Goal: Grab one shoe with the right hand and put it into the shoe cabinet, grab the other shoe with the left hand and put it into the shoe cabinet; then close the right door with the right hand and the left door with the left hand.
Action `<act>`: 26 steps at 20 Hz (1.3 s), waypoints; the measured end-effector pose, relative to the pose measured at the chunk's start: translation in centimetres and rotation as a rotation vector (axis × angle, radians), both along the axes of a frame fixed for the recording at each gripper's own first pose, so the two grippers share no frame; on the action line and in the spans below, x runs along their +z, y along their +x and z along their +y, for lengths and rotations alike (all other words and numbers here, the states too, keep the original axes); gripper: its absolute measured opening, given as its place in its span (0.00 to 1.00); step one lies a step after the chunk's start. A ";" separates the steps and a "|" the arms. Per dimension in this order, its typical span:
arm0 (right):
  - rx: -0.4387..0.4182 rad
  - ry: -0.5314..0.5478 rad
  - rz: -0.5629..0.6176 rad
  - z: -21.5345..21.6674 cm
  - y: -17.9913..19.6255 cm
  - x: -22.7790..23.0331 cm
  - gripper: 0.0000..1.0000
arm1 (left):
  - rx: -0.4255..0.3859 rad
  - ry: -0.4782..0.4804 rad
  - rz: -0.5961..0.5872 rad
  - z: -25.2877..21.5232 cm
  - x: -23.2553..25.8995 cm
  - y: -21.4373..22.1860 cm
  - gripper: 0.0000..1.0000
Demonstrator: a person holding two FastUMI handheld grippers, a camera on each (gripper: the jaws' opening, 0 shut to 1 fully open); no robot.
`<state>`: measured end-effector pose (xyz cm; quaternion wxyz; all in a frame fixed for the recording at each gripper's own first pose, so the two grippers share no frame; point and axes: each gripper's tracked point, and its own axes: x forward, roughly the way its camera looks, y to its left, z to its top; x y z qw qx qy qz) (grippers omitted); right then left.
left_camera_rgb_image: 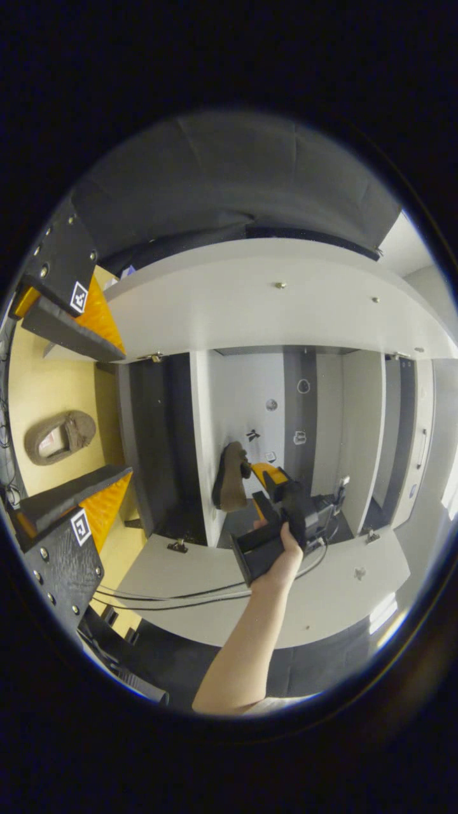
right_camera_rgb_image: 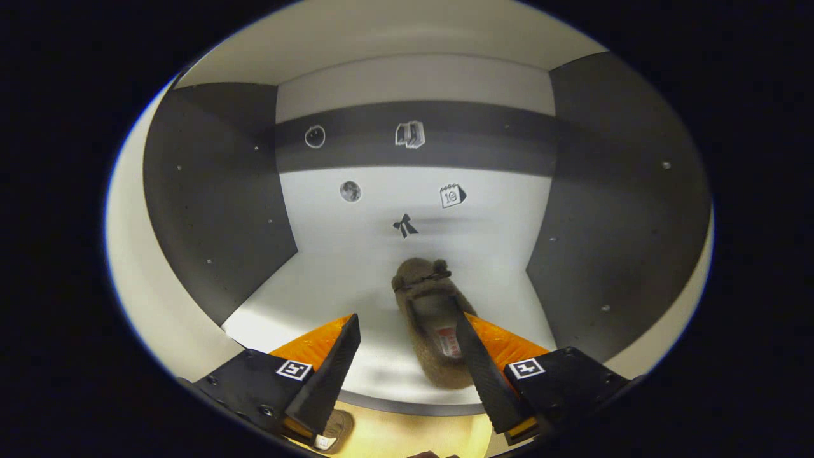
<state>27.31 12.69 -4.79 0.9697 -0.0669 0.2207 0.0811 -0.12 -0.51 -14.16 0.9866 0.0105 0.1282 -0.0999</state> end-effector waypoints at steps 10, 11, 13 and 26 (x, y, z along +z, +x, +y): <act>-0.073 0.103 -0.095 -1.6 -13.1 -3.1 0.92 | -0.154 0.098 0.121 -1.0 -5.1 0.0 0.94; -0.085 0.098 -0.088 -1.8 -14.2 -4.0 0.92 | -0.172 0.106 0.139 -1.0 -5.8 -0.2 0.95; -0.109 0.096 -0.080 -2.4 -16.6 -5.4 0.92 | -0.204 0.123 0.182 -1.1 -7.4 -0.3 0.95; -0.435 0.058 -0.094 -12.0 -32.1 -10.0 0.92 | -0.325 0.332 0.409 -1.4 -17.8 1.0 0.94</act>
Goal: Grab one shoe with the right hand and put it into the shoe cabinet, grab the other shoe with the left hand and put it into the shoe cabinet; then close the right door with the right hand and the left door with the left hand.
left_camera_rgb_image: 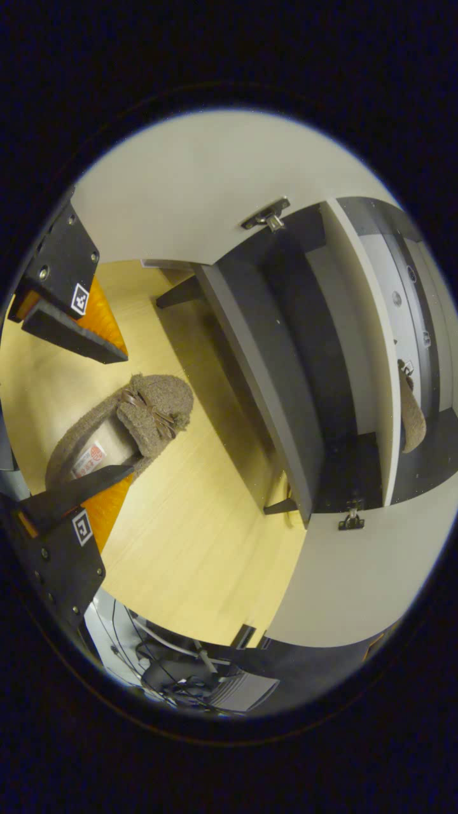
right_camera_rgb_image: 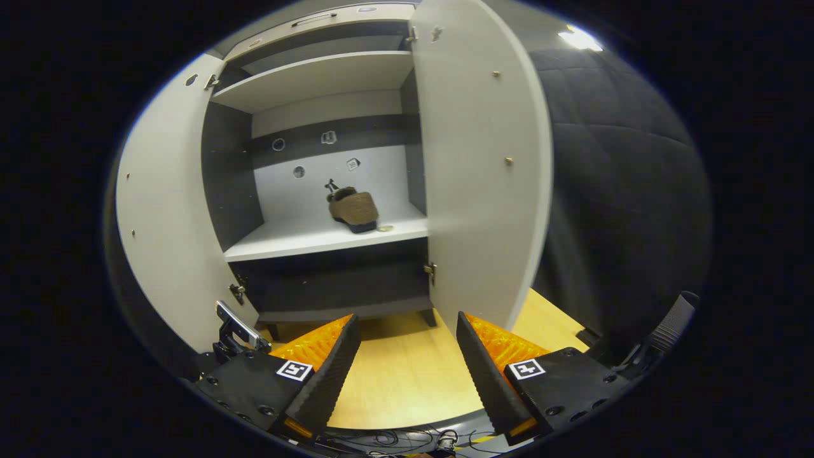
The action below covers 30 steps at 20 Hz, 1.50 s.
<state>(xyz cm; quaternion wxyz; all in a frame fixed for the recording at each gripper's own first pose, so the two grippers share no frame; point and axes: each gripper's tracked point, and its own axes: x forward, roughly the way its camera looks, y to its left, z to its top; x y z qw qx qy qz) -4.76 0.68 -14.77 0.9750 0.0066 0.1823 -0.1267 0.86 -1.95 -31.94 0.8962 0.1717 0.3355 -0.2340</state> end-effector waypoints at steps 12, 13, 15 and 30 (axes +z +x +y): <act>-0.331 -0.026 0.017 -14.1 -7.9 1.3 0.96 | 0.024 0.118 0.091 0.6 -3.7 1.6 0.74; -0.335 -0.026 0.016 -14.9 -7.7 1.3 0.96 | 0.032 0.111 0.100 0.4 -3.8 1.7 0.66; -0.333 -0.023 0.009 -15.9 -7.0 1.3 0.96 | 0.057 0.077 0.125 0.2 -4.3 1.7 0.55; -0.296 0.008 -0.047 -24.8 -1.5 2.5 0.96 | 0.322 0.041 0.223 1.7 -4.5 1.8 0.03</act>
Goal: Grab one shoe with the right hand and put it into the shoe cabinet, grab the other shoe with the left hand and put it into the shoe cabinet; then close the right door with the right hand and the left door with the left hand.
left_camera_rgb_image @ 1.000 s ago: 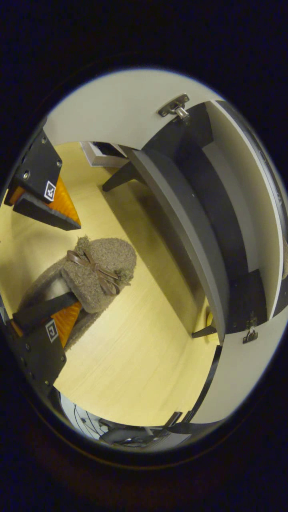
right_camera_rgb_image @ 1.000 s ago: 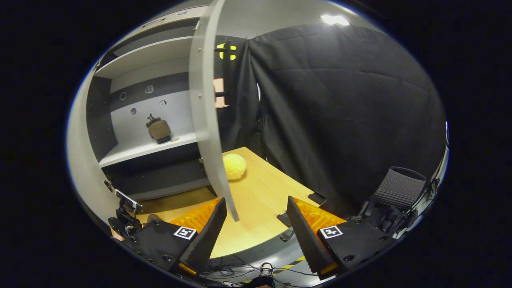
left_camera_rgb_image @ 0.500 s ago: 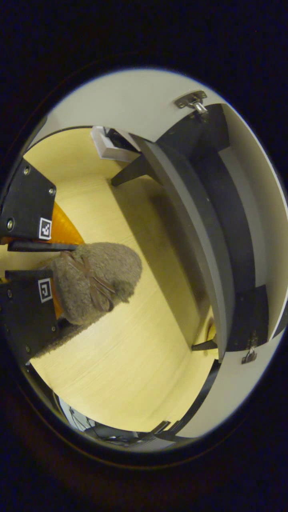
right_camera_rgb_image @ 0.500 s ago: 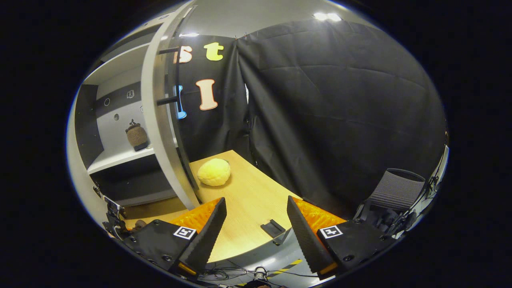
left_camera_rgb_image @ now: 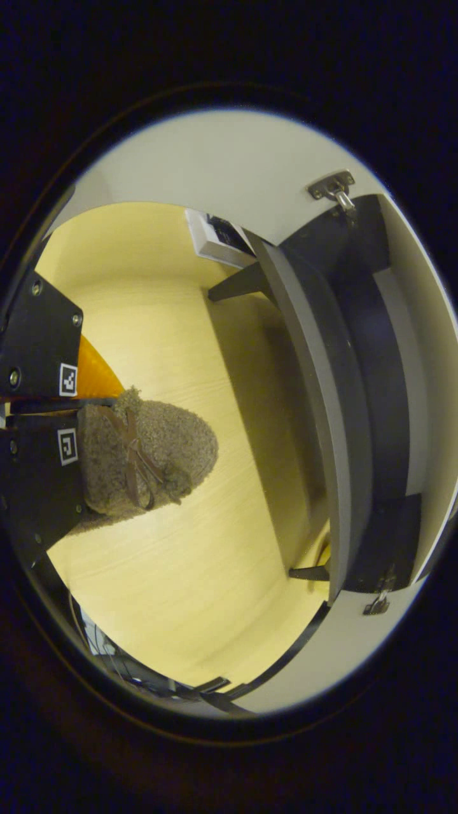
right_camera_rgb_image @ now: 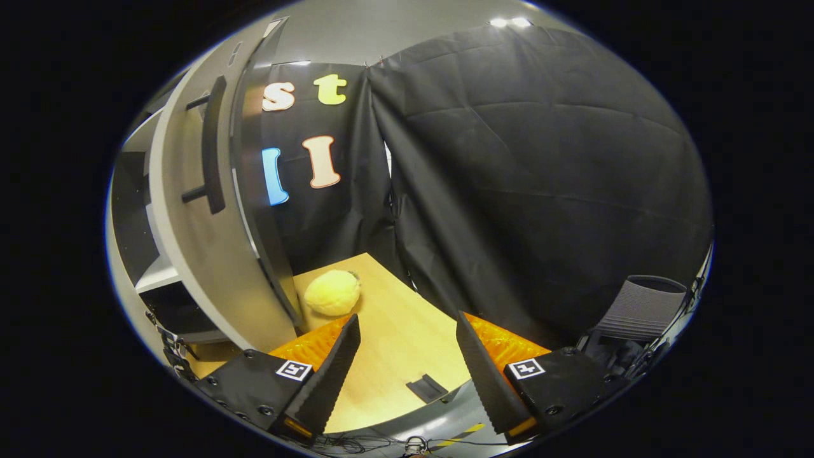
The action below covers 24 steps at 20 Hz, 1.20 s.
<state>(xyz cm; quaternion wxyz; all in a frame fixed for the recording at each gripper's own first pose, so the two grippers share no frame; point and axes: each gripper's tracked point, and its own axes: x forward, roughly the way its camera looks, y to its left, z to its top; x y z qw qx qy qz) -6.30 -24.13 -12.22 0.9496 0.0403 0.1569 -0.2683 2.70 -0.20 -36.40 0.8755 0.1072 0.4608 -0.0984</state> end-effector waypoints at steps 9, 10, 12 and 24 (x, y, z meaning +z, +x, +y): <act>0.118 0.011 -0.044 -3.7 5.2 0.7 0.96 | 0.115 -0.030 -0.201 0.6 4.8 2.5 0.04; 0.127 0.011 -0.054 -4.0 5.7 0.8 0.96 | 0.114 -0.023 -0.238 0.6 4.7 2.9 0.04; 0.138 0.018 -0.063 -4.7 7.1 0.5 0.93 | 0.114 -0.033 -0.288 0.5 5.7 3.4 0.04; 0.135 0.093 -0.082 -6.4 8.9 -1.1 0.96 | 0.155 -0.083 -0.479 0.9 7.4 5.0 0.04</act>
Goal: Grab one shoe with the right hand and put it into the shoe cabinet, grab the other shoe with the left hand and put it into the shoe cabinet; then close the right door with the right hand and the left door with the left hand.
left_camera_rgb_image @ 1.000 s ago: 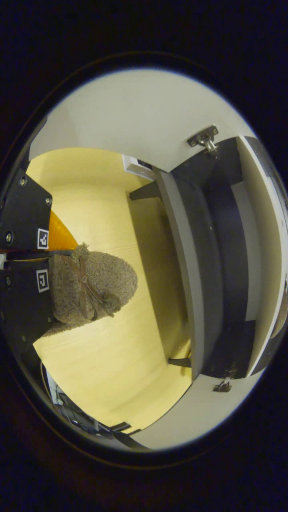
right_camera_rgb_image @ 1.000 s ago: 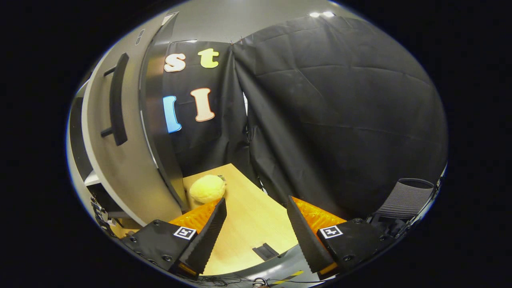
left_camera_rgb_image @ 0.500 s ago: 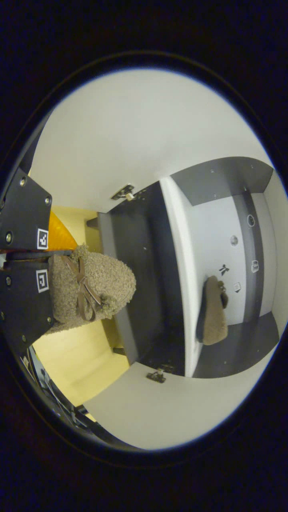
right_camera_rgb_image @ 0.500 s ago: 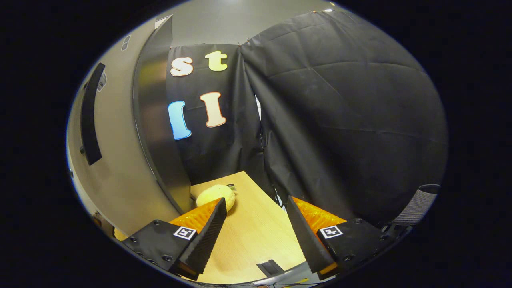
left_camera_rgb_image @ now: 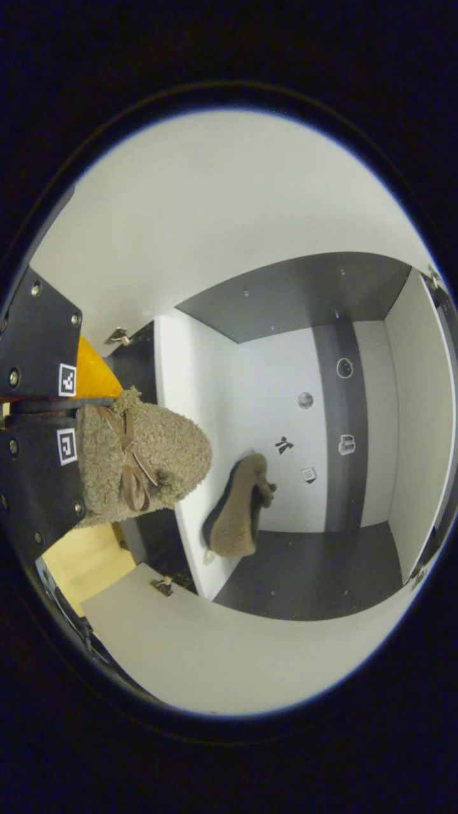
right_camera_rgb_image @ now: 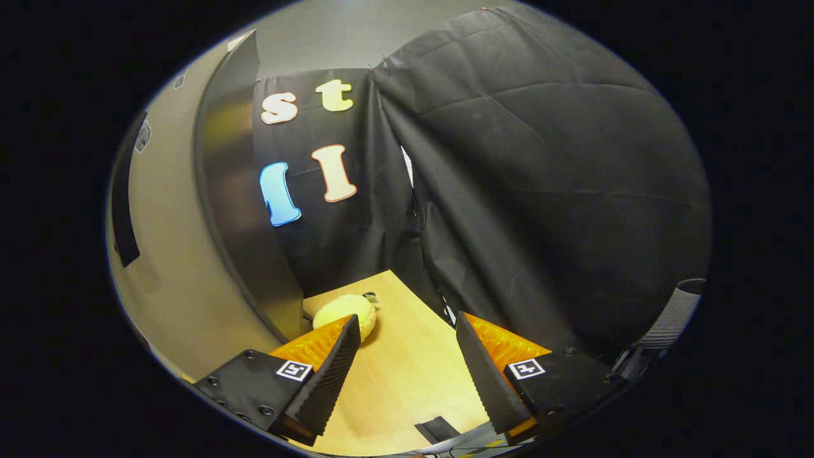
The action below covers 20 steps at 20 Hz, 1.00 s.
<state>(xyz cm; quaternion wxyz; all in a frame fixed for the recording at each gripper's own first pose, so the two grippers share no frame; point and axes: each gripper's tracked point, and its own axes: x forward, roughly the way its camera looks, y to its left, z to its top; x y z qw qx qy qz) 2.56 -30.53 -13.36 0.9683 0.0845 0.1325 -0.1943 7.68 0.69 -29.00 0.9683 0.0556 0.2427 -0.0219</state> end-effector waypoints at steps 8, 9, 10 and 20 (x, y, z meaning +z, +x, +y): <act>-0.051 0.007 -0.021 -2.2 -1.5 0.2 0.98 | 0.063 -0.040 -0.133 0.1 1.1 1.0 0.03; -0.059 0.010 -0.026 -2.4 -1.7 0.3 0.98 | 0.070 -0.041 -0.144 0.2 1.3 1.1 0.03; -0.063 0.016 -0.032 -2.5 -1.9 0.4 0.98 | 0.078 -0.036 -0.153 0.2 1.4 1.1 0.03; -0.103 0.010 -0.041 -3.1 -3.3 1.0 0.98 | 0.091 0.017 -0.133 0.5 1.8 1.1 0.04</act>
